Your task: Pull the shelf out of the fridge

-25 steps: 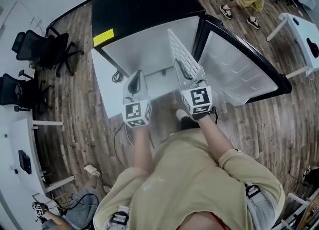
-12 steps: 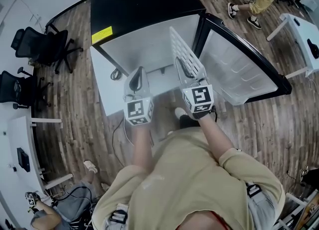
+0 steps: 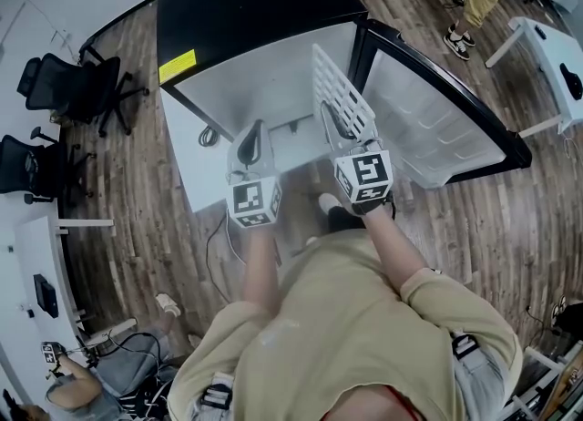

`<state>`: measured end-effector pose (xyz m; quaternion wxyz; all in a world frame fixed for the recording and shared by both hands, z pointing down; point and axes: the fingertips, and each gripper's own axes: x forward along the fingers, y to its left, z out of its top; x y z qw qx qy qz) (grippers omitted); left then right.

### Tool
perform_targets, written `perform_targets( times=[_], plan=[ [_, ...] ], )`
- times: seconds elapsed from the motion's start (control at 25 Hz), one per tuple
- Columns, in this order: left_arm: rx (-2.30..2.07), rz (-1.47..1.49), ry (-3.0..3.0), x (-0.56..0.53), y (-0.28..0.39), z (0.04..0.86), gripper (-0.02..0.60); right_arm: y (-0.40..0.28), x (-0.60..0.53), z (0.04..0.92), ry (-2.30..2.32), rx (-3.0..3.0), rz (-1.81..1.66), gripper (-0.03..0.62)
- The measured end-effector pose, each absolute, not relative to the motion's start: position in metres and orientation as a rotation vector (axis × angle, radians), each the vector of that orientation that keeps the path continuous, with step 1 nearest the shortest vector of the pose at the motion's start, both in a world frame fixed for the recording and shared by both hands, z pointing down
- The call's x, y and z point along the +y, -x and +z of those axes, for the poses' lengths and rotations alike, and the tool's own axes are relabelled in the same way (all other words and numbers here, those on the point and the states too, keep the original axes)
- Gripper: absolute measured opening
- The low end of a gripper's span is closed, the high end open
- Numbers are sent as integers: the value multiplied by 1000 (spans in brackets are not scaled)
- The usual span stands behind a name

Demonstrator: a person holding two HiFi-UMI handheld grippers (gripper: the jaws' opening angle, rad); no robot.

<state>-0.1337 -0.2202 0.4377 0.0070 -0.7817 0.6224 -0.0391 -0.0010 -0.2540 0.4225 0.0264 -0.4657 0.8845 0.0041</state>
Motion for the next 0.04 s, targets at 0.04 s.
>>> perform_targets(
  times=[0.04],
  plan=[
    [1950,-123,2445,-221,134,438,0,1,-255,424,1433,2731,-3,80]
  ],
)
